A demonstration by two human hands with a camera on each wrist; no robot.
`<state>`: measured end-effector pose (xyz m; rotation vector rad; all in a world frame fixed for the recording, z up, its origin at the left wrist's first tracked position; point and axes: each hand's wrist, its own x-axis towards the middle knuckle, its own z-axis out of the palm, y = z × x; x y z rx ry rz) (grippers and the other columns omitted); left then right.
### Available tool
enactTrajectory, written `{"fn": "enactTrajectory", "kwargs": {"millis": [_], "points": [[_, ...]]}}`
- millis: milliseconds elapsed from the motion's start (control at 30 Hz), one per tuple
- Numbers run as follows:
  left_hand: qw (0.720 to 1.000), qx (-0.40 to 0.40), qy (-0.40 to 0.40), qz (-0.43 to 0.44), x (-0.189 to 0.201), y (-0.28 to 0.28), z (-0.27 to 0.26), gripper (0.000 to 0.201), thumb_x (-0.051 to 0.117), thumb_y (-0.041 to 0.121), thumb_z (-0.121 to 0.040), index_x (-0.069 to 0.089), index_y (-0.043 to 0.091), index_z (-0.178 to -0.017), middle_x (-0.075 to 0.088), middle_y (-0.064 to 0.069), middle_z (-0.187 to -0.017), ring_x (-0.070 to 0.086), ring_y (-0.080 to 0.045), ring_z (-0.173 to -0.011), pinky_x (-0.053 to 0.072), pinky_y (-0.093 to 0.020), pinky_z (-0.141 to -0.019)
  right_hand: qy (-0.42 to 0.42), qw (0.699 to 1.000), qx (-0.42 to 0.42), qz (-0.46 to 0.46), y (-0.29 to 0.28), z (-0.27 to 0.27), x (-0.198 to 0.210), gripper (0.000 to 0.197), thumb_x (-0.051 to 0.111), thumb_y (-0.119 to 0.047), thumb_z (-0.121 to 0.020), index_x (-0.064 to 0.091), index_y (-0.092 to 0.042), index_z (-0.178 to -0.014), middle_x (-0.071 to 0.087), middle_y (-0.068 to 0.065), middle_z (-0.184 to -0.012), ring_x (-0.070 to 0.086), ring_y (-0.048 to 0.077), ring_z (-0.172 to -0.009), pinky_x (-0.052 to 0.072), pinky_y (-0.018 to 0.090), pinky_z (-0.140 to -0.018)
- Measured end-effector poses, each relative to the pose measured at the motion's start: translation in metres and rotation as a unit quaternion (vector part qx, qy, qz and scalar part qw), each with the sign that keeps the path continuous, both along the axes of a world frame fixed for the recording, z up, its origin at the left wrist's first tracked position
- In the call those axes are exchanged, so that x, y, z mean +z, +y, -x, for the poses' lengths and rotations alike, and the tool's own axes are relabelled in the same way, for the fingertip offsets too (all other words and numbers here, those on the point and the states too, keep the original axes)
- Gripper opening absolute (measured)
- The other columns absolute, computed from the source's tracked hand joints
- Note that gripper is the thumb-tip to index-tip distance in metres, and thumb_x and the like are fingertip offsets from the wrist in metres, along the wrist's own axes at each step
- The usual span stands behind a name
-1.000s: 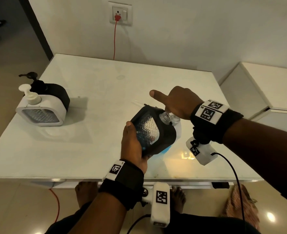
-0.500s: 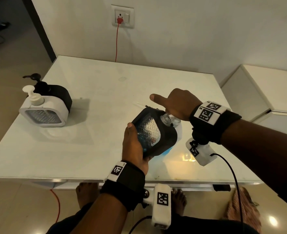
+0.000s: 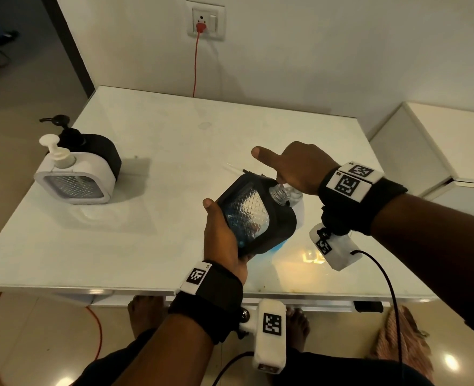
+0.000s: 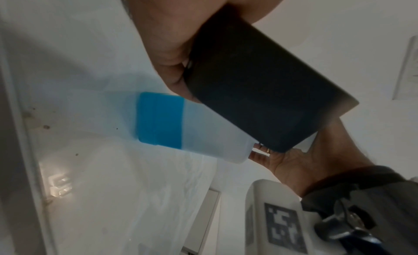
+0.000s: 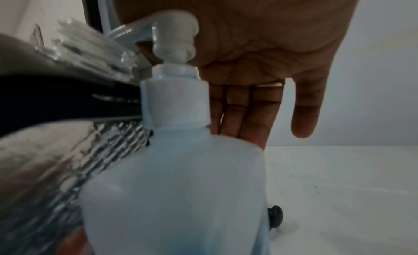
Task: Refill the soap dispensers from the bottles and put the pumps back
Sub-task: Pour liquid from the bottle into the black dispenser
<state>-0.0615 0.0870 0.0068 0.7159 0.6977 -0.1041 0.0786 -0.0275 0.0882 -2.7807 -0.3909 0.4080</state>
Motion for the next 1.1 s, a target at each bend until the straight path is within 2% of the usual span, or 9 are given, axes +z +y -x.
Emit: {"fn": "enactTrajectory", "kwargs": {"millis": [167,267,400,533,667,800,867,967,1100], "points": [[1.000,-0.002,-0.003,-0.013,0.0011,-0.0006,0.0006,0.060,0.027,0.073,-0.103,0.066,0.037,-0.132,0.073,-0.004,-0.127,0.070,-0.032,-0.115,0.063,-0.044,-0.083,0.037,0.999,-0.001,-0.017,-0.0031,-0.0010,0.0037,0.116,0.022,-0.096,-0.073,0.069,0.009,-0.085,0.075,0.016,-0.087,0.070,0.032,-0.090,0.049,0.044,-0.095],[1.000,-0.006,-0.004,-0.010,0.0002,0.0000,0.0000,0.059,0.029,0.072,-0.103,0.064,0.036,-0.134,0.072,-0.006,-0.127,0.070,-0.032,-0.113,0.063,-0.042,-0.080,0.030,1.000,0.005,-0.003,-0.0009,0.0002,0.0034,0.107,0.027,-0.091,-0.081,0.072,0.006,-0.089,0.075,0.016,-0.085,0.069,0.031,-0.086,0.049,0.042,-0.091],[1.000,-0.006,-0.001,-0.008,0.0009,0.0000,0.0004,0.058,0.031,0.072,-0.103,0.064,0.036,-0.135,0.072,-0.006,-0.127,0.070,-0.032,-0.114,0.064,-0.041,-0.075,-0.008,1.000,0.000,0.011,-0.0022,0.0004,-0.0018,0.084,0.039,-0.081,-0.086,0.073,-0.005,-0.076,0.071,0.008,-0.076,0.066,0.026,-0.079,0.049,0.040,-0.082],[1.000,-0.008,0.001,-0.008,-0.0005,-0.0001,0.0009,0.058,0.031,0.072,-0.103,0.063,0.036,-0.136,0.072,-0.007,-0.128,0.070,-0.033,-0.114,0.064,-0.043,-0.078,-0.022,1.000,0.000,0.019,-0.0002,0.0000,-0.0025,0.084,0.038,-0.084,-0.084,0.069,-0.006,-0.072,0.073,0.007,-0.078,0.066,0.026,-0.079,0.052,0.042,-0.086],[1.000,-0.006,-0.004,-0.006,-0.0009,0.0006,0.0024,0.058,0.032,0.071,-0.103,0.063,0.036,-0.136,0.070,-0.008,-0.130,0.069,-0.034,-0.116,0.062,-0.050,-0.091,0.008,1.000,0.008,-0.002,-0.0001,-0.0018,0.0009,0.112,0.025,-0.098,-0.067,0.072,0.002,-0.079,0.075,0.011,-0.078,0.069,0.026,-0.079,0.052,0.043,-0.089],[1.000,-0.004,0.001,-0.002,0.0001,-0.0004,0.0019,0.057,0.031,0.070,-0.104,0.063,0.035,-0.136,0.070,-0.008,-0.130,0.069,-0.034,-0.116,0.063,-0.048,-0.087,0.023,0.999,0.027,0.010,0.0007,-0.0011,0.0035,0.126,0.015,-0.105,-0.046,0.072,0.002,-0.082,0.072,0.010,-0.073,0.068,0.026,-0.076,0.052,0.042,-0.088],[1.000,-0.007,0.003,0.000,0.0007,-0.0010,0.0015,0.058,0.031,0.070,-0.104,0.062,0.035,-0.137,0.070,-0.008,-0.131,0.069,-0.034,-0.116,0.063,-0.044,-0.081,0.001,0.999,0.038,0.034,-0.0002,-0.0018,0.0013,0.113,0.024,-0.100,-0.059,0.071,0.000,-0.084,0.066,0.007,-0.066,0.062,0.023,-0.067,0.052,0.041,-0.081],[1.000,-0.008,0.002,-0.006,0.0008,-0.0015,0.0021,0.059,0.030,0.070,-0.104,0.061,0.034,-0.138,0.070,-0.008,-0.131,0.069,-0.033,-0.116,0.063,-0.040,-0.075,-0.031,0.999,0.012,0.031,-0.0005,0.0029,0.0018,0.079,0.046,-0.081,-0.083,0.054,-0.007,-0.058,0.057,0.005,-0.058,0.056,0.022,-0.062,0.048,0.038,-0.072],[1.000,-0.009,0.000,-0.005,-0.0002,-0.0015,0.0020,0.059,0.030,0.071,-0.104,0.061,0.035,-0.138,0.071,-0.008,-0.130,0.070,-0.032,-0.115,0.062,-0.038,-0.073,-0.033,0.999,0.000,0.019,0.0012,0.0075,0.0041,0.079,0.044,-0.082,-0.084,0.042,-0.010,-0.052,0.049,0.004,-0.051,0.050,0.021,-0.056,0.041,0.034,-0.067]]}}
